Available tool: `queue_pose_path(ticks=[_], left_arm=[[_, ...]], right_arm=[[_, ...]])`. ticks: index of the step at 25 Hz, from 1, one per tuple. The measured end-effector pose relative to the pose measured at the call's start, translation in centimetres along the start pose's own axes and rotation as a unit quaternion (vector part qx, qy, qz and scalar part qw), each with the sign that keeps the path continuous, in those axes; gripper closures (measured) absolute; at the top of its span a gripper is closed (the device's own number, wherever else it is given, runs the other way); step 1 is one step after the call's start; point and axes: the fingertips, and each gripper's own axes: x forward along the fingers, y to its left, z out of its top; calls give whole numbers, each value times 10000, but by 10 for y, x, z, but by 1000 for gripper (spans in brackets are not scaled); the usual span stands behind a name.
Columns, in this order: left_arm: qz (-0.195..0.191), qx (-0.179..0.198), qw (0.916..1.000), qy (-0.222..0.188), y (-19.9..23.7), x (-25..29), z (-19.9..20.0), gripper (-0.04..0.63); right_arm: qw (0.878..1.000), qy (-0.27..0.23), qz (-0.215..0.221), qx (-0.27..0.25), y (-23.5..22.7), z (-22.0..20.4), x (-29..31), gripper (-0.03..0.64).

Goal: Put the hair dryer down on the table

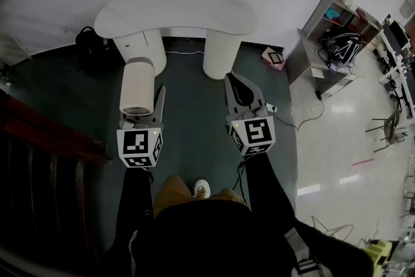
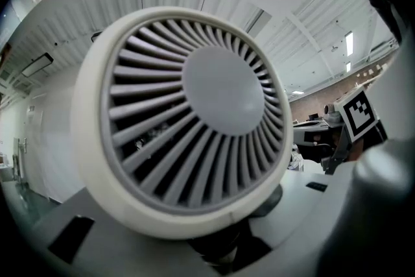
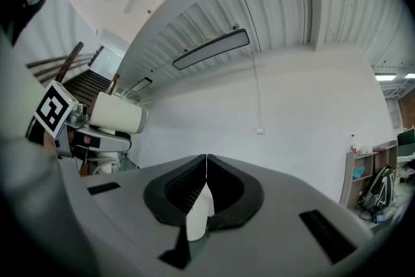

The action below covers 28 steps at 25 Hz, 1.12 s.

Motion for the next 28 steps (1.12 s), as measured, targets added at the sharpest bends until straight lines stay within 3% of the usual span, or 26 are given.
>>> queue_pose_path(ticks=[8, 21, 28], left_arm=[[-79, 0, 9999, 64, 27, 28, -13, 399], [-452, 0, 9989, 102, 137, 172, -28, 399], [-591, 24, 9982, 3, 196, 222, -24, 399]], right_arm=[[9998, 168, -47, -8, -3, -15, 34, 589], [9988, 309, -379, 15, -23, -33, 203, 589], [9983, 190, -540, 81, -22, -29, 269, 589]])
